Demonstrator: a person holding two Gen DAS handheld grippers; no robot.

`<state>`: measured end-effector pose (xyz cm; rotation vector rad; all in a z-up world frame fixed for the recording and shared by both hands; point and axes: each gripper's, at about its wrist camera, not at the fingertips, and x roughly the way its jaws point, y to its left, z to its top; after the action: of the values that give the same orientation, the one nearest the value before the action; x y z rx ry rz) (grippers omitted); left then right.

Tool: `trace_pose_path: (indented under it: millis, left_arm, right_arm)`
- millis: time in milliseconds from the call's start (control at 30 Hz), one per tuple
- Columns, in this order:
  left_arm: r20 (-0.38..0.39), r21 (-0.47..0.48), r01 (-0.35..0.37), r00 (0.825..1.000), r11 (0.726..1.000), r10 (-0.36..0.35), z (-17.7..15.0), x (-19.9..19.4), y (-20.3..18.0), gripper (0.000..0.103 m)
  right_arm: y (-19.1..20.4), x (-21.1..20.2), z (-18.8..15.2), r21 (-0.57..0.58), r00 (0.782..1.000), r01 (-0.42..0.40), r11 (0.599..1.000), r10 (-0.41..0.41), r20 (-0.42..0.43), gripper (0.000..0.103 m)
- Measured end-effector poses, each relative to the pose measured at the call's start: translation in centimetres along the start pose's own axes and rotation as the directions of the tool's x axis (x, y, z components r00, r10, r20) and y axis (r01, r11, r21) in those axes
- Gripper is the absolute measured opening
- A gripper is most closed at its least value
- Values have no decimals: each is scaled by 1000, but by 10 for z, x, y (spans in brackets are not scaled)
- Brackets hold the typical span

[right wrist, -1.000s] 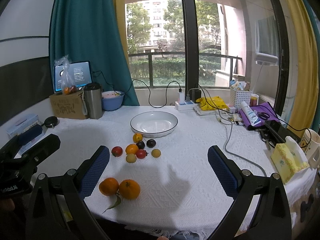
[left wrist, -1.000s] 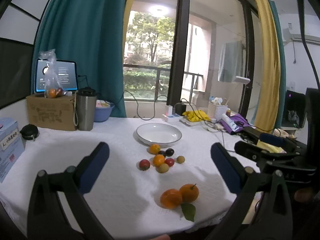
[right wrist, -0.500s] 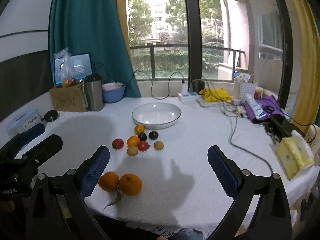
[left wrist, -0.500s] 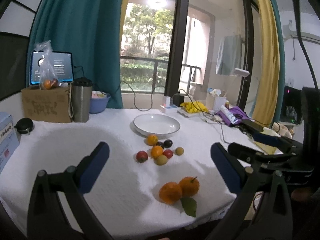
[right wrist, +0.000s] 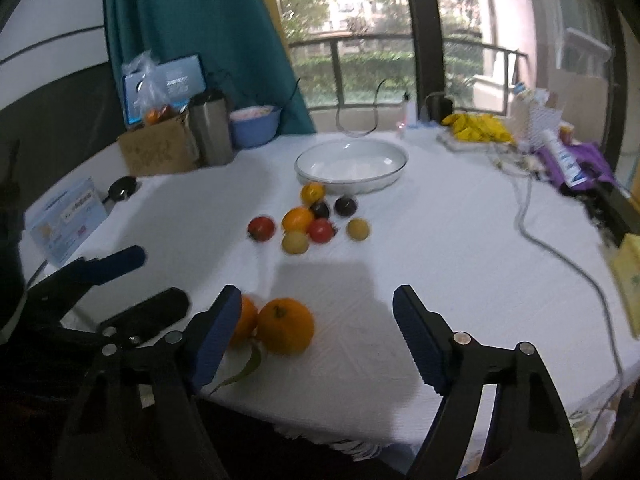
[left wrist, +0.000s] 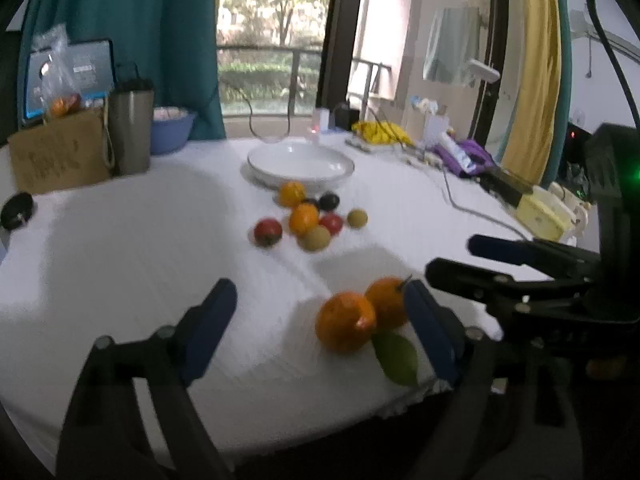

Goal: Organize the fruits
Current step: 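Grasp one large orange with the right tool while the left tool grasps the other orange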

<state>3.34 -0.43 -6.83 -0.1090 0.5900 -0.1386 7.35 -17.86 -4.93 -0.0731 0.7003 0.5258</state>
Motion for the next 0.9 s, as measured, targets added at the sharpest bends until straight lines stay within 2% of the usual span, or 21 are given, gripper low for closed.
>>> trace_pose_path:
  millis: [67,333,467,733,767,800,900]
  left_arm:
    - [-32,-11,17,999,1000,-17,-4,8,1,79]
    - [-103,-58,57,993,997,-63,-12,27,8,73]
    - [-125,-67,75,989,995,-83,-12,32,8,71]
    - [-185,-98,114,974,989,-130,-11,48,6,70]
    - [-193,-94,115,972,989,-131,-11,51,6,66]
    - [-204,-91,116,970,989,-132,-12,52,4,57]
    - [-221,-89,119,966,989,-136,-11,56,1,46]
  right_arm:
    - [1,10,-3,-2,999,-25,1000,24,-34,69]
    - [1,34,-7,6,989,-91,996,91,-120,60]
    - [2,45,-10,14,977,-128,992,128,-168,47]
    - [-12,50,-10,70,963,-195,978,205,-175,42]
    - [-13,50,-10,77,963,-198,977,209,-171,42]
    - [-15,48,-10,85,964,-199,976,211,-163,42]
    - [-18,40,-9,85,968,-201,976,211,-133,42]
